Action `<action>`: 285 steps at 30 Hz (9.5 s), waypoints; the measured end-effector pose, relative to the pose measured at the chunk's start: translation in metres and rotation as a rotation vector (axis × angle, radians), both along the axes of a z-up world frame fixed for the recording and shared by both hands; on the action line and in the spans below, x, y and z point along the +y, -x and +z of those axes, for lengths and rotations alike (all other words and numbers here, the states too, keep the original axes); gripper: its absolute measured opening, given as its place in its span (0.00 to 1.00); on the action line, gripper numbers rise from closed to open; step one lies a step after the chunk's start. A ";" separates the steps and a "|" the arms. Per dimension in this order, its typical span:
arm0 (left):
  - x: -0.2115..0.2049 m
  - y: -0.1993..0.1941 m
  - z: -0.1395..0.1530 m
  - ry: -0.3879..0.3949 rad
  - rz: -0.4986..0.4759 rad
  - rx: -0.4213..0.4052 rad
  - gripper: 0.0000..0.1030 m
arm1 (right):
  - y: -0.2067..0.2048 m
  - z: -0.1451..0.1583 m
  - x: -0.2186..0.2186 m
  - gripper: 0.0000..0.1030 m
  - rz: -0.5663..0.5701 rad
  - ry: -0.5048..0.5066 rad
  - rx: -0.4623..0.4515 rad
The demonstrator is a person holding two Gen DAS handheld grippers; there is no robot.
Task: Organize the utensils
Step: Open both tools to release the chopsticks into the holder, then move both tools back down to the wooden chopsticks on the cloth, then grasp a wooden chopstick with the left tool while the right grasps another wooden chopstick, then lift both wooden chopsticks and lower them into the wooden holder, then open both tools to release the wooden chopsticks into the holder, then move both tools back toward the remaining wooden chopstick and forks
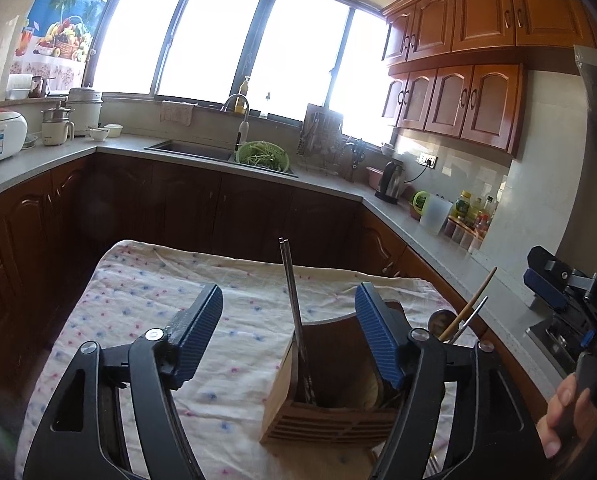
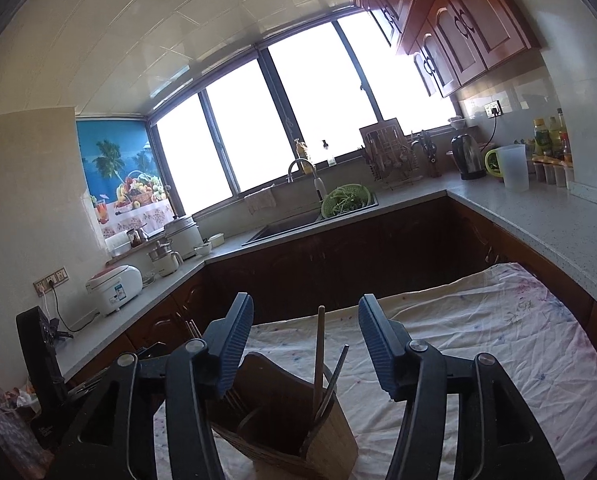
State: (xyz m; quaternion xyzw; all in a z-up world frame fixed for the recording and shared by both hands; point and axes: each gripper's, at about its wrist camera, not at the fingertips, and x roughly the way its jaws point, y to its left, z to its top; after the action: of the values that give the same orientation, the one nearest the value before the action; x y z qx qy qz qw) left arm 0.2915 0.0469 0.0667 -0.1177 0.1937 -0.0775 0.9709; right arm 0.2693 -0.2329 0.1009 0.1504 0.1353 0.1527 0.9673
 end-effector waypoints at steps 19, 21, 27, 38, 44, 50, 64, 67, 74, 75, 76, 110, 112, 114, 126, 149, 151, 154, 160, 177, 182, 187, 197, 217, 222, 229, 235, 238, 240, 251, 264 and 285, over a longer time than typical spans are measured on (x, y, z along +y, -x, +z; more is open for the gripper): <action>-0.002 0.076 -0.036 0.041 -0.003 0.139 0.90 | 0.074 -0.040 -0.050 0.99 -0.029 -0.032 0.110; -0.006 0.082 -0.041 0.036 -0.012 0.160 0.90 | 0.081 -0.046 -0.055 0.99 -0.037 -0.034 0.126; -0.020 0.099 -0.055 0.019 -0.039 0.215 0.90 | 0.103 -0.066 -0.068 0.99 -0.057 -0.046 0.186; -0.045 0.107 -0.087 -0.014 -0.077 0.345 0.90 | 0.130 -0.110 -0.087 0.99 -0.101 -0.037 0.294; -0.066 0.104 -0.097 -0.065 -0.113 0.394 0.90 | 0.133 -0.119 -0.093 0.98 -0.111 -0.032 0.317; -0.091 0.089 -0.109 -0.117 -0.149 0.447 0.90 | 0.132 -0.120 -0.093 0.90 -0.120 -0.018 0.328; -0.148 0.026 -0.153 -0.216 -0.168 0.594 0.67 | 0.114 -0.133 -0.112 0.74 -0.155 -0.031 0.380; -0.155 0.021 -0.157 -0.261 -0.165 0.588 0.62 | 0.108 -0.135 -0.114 0.74 -0.156 -0.036 0.388; -0.155 0.028 -0.160 -0.333 -0.189 0.558 0.59 | 0.090 -0.140 -0.109 0.74 -0.135 -0.036 0.404; -0.158 0.031 -0.160 -0.366 -0.194 0.545 0.60 | 0.088 -0.142 -0.107 0.74 -0.131 -0.037 0.409; -0.159 0.033 -0.161 -0.379 -0.199 0.536 0.60 | 0.085 -0.143 -0.106 0.74 -0.125 -0.040 0.414; -0.121 0.029 -0.155 -0.316 -0.273 0.543 0.07 | -0.020 -0.194 -0.020 0.05 0.052 0.318 0.596; -0.117 0.030 -0.153 -0.287 -0.281 0.546 0.05 | -0.016 -0.191 -0.025 0.05 0.060 0.268 0.599; -0.109 0.038 -0.148 -0.260 -0.279 0.533 0.05 | -0.006 -0.182 -0.031 0.05 0.055 0.244 0.578; -0.069 0.089 -0.075 -0.086 -0.296 0.379 0.05 | 0.053 -0.097 -0.045 0.05 0.062 0.120 0.393; -0.018 0.137 0.005 0.009 -0.225 0.133 0.05 | 0.105 -0.003 -0.026 0.05 0.069 0.102 0.129; -0.017 0.137 0.005 0.010 -0.221 0.131 0.05 | 0.105 -0.002 -0.024 0.05 0.069 0.102 0.125; -0.014 0.135 0.007 0.016 -0.217 0.123 0.05 | 0.104 -0.001 -0.023 0.05 0.065 0.099 0.121; -0.010 0.129 0.020 0.020 -0.204 0.084 0.05 | 0.097 0.004 -0.020 0.05 0.066 0.091 0.110; 0.013 0.076 0.086 0.010 -0.141 -0.093 0.05 | 0.052 0.055 -0.002 0.05 0.051 0.053 -0.027; 0.018 0.053 0.104 0.028 -0.117 -0.141 0.05 | 0.035 0.068 0.000 0.05 0.034 0.041 -0.075; 0.020 0.027 0.105 0.065 -0.102 -0.172 0.05 | 0.014 0.068 0.005 0.05 0.015 0.047 -0.092; 0.011 -0.016 0.045 0.060 -0.058 -0.087 0.05 | -0.008 0.024 0.018 0.05 0.010 0.089 -0.049; -0.003 -0.024 -0.006 0.015 -0.057 0.020 0.06 | -0.021 -0.029 0.019 0.05 0.016 0.093 0.091; -0.002 -0.025 -0.005 0.005 -0.065 0.030 0.07 | -0.022 -0.028 0.018 0.10 0.006 0.091 0.107; 0.008 -0.012 0.001 0.021 -0.026 0.010 0.57 | -0.009 -0.019 0.008 0.58 0.003 0.042 0.073; 0.016 0.004 0.000 0.029 0.010 0.033 0.82 | 0.008 -0.010 -0.002 0.80 -0.005 0.021 0.038; 0.019 0.015 -0.005 0.026 0.032 0.052 0.90 | 0.018 -0.011 -0.006 0.91 -0.006 0.016 0.034; 0.019 0.021 -0.009 0.029 0.034 0.070 0.91 | 0.024 -0.013 -0.009 0.92 -0.003 0.014 0.035; 0.012 0.063 -0.027 0.027 0.024 0.142 0.92 | 0.061 -0.033 -0.027 0.93 -0.020 -0.003 0.086; -0.011 0.108 -0.054 0.018 -0.018 0.217 0.92 | 0.109 -0.065 -0.056 0.93 -0.052 0.014 0.172; -0.060 0.120 -0.096 -0.045 -0.108 0.371 0.92 | 0.134 -0.127 -0.068 0.93 -0.045 0.021 0.330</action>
State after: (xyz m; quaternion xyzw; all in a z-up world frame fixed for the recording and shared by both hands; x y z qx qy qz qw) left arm 0.1716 -0.0127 -0.0295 -0.0978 0.3772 -0.1019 0.9153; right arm 0.1351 -0.3009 -0.0261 0.1663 0.2903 0.1027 0.9368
